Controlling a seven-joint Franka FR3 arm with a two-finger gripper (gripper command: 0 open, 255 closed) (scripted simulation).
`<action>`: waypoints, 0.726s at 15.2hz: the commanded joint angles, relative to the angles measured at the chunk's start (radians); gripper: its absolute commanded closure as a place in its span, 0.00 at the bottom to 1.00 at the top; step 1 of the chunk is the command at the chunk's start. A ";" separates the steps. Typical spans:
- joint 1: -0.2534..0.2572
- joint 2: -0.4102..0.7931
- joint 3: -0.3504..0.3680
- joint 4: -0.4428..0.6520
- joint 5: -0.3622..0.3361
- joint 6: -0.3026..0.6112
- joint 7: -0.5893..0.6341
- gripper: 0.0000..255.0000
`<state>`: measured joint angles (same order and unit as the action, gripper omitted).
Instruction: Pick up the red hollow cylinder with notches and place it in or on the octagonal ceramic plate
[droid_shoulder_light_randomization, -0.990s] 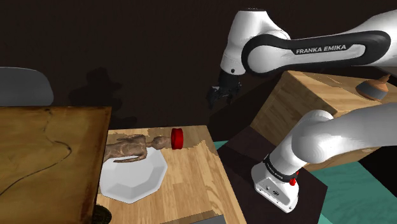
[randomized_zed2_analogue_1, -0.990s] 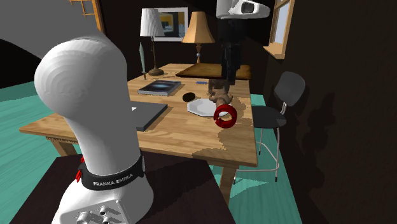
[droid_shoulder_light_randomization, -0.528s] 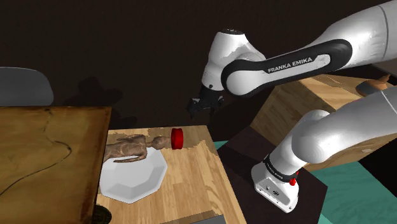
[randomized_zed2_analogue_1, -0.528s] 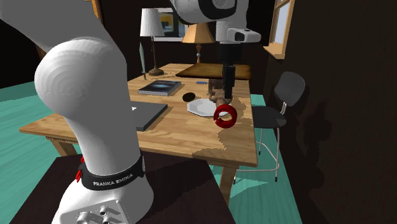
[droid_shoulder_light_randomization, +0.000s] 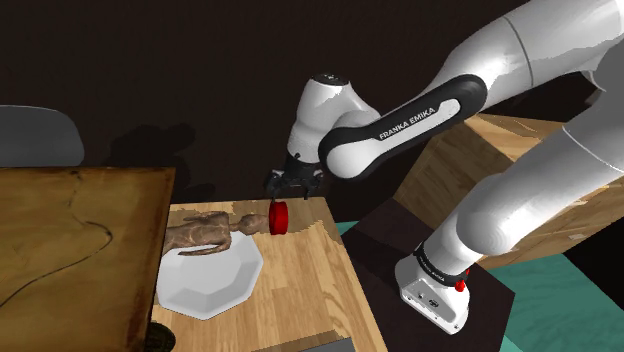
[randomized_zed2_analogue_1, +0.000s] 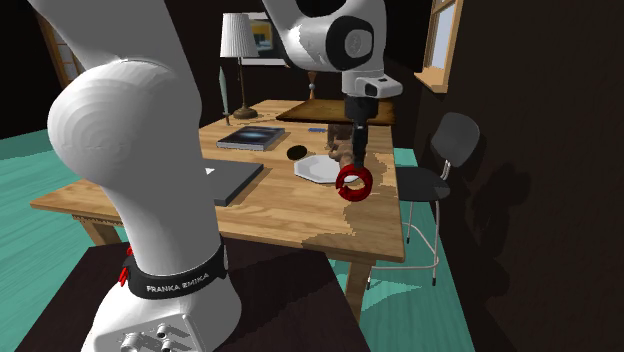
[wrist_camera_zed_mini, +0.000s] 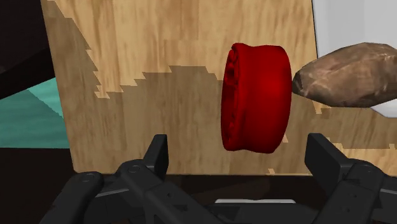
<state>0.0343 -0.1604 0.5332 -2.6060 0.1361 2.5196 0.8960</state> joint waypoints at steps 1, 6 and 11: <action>-0.007 0.035 0.008 -0.005 -0.021 0.040 0.021 0.00; -0.022 0.109 0.018 -0.013 -0.084 0.114 0.066 0.00; -0.022 0.109 0.017 -0.013 -0.084 0.114 0.066 0.00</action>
<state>0.0127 -0.0516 0.5504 -2.6191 0.0529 2.6332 0.9617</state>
